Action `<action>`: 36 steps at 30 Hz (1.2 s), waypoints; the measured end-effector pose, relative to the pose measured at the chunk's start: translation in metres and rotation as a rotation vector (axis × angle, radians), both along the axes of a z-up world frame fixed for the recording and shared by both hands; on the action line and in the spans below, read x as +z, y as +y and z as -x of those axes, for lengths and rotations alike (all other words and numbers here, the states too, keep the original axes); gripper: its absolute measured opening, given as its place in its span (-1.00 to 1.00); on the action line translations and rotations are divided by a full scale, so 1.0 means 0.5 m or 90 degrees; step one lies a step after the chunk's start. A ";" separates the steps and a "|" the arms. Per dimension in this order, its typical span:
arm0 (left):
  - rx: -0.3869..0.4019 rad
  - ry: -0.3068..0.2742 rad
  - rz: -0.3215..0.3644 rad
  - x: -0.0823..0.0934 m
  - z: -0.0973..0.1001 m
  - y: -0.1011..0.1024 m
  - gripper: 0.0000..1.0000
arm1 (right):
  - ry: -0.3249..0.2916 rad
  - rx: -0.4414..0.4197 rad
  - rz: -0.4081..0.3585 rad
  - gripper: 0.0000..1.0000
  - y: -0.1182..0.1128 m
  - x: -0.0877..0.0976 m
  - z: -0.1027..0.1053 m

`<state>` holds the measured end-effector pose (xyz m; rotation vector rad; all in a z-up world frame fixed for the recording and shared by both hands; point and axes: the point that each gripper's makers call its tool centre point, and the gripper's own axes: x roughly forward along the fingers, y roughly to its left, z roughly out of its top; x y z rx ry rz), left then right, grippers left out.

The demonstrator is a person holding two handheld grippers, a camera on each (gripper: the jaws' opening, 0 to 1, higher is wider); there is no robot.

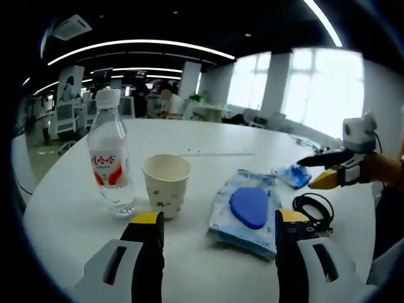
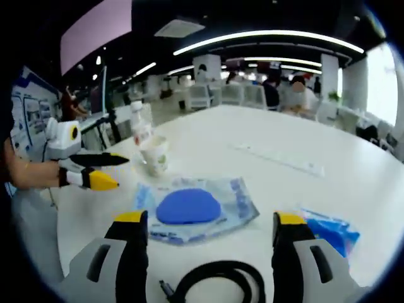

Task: Arrange the tabletop items into an orderly group along one side of the table until the central work area is clear of visible clutter.

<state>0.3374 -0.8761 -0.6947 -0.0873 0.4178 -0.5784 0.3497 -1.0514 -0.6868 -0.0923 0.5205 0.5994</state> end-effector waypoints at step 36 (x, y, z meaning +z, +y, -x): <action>0.105 0.163 0.037 -0.098 0.079 -0.079 -0.32 | -0.020 -0.028 0.090 -0.46 -0.034 -0.116 -0.112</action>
